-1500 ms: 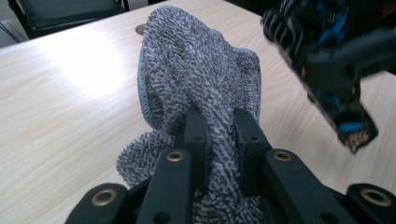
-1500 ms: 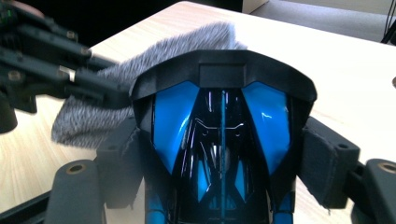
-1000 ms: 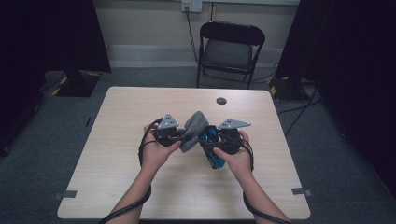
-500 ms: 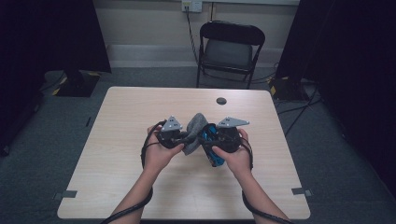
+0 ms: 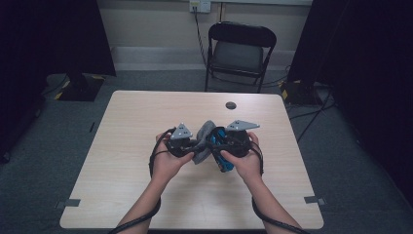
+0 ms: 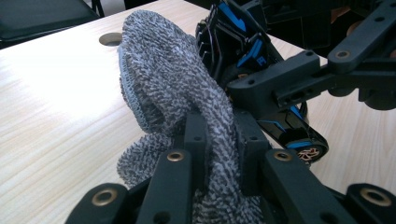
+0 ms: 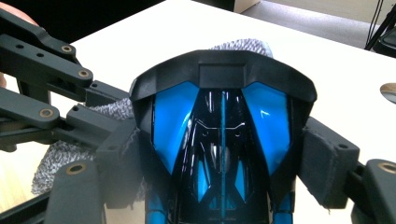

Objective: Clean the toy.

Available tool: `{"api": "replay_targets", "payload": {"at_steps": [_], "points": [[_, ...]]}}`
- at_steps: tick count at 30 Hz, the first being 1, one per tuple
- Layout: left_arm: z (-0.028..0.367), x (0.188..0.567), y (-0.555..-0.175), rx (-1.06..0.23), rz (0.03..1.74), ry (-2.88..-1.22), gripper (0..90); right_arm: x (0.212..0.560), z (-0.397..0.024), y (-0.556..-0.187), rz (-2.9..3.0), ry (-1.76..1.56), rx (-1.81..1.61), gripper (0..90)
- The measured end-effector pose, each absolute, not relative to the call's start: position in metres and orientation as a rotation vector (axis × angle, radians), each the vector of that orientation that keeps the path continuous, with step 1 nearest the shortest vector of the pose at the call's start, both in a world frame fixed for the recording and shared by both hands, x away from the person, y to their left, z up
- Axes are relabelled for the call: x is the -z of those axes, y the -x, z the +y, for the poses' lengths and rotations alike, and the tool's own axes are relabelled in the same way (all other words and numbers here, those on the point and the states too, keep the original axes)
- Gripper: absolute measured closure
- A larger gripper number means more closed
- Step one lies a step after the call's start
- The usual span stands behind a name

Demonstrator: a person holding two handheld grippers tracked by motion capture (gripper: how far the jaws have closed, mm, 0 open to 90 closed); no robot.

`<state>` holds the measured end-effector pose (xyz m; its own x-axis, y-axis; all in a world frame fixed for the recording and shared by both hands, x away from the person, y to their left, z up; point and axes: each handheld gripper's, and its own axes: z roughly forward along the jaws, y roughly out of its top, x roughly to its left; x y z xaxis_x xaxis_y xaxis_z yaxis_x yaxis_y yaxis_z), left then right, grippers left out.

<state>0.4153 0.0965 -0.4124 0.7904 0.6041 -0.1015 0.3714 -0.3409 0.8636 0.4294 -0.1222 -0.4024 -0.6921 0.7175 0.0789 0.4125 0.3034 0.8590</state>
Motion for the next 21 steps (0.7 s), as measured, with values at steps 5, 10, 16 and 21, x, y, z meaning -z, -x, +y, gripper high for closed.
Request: {"api": "replay_targets", "payload": {"at_steps": [5, 10, 16, 21], "points": [[0.094, 0.416, -0.414, -0.269, 0.72, -1.984, 78.4, 0.402, -0.122, -0.43, 2.249, -1.028, -1.357, 25.5], [0.089, 0.418, -0.412, -0.256, 0.707, -1.995, 78.4, 0.398, -0.122, -0.433, 2.238, -1.035, -1.365, 25.5], [0.079, 0.426, -0.406, -0.233, 0.676, -2.025, 78.4, 0.392, -0.121, -0.435, 2.223, -1.041, -1.379, 25.5], [0.075, 0.429, -0.403, -0.224, 0.665, -2.036, 78.4, 0.389, -0.121, -0.438, 2.216, -1.044, -1.378, 25.5]]}}
